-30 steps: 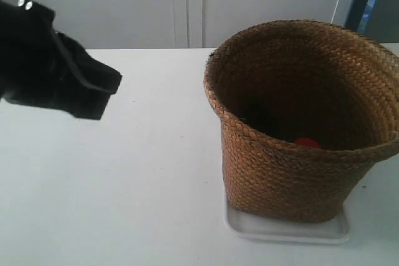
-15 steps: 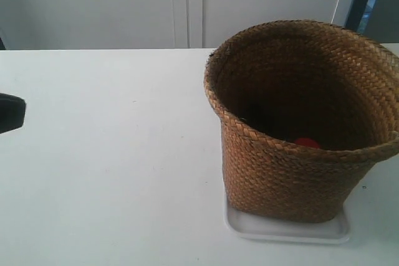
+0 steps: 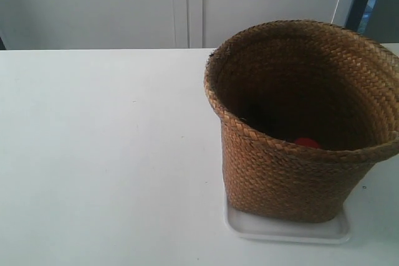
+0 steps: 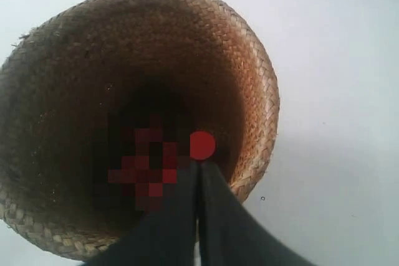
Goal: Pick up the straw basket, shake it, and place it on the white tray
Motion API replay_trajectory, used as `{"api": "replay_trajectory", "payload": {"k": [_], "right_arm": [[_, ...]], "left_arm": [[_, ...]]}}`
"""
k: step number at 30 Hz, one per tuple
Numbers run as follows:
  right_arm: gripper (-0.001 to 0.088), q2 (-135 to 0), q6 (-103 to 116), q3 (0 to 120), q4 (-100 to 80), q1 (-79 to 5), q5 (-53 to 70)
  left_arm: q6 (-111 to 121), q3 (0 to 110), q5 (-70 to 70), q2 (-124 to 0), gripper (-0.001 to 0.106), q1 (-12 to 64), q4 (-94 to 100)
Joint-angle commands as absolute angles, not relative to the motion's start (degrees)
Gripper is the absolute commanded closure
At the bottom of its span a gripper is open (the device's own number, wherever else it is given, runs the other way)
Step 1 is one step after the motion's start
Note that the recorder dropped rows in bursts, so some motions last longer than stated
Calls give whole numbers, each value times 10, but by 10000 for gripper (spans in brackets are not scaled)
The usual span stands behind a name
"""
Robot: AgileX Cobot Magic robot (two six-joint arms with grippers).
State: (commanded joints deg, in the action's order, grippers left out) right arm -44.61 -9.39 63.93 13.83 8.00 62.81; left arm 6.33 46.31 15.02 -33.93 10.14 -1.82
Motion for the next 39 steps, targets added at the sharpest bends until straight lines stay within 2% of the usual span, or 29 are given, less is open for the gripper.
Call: {"api": "replay_trajectory", "payload": {"k": [6, 11, 21, 29, 35, 39], "right_arm": [[868, -446, -94, 639, 138, 80, 628], [868, -446, -94, 639, 138, 80, 628], [868, -446, -93, 639, 138, 80, 628], [868, -446, -93, 639, 138, 80, 628], [868, -446, -93, 639, 138, 80, 627], [868, -446, -93, 639, 138, 80, 626]], "left_arm": [[62, 421, 150, -285, 1049, 16, -33], [60, 354, 145, -218, 1049, -19, -33], [60, 181, 68, -82, 1049, -22, -33], [60, 74, 64, -2, 1049, -22, -33], [60, 27, 75, 0, 1049, -22, -33], [60, 0, 131, 0, 1049, -22, -33]]}}
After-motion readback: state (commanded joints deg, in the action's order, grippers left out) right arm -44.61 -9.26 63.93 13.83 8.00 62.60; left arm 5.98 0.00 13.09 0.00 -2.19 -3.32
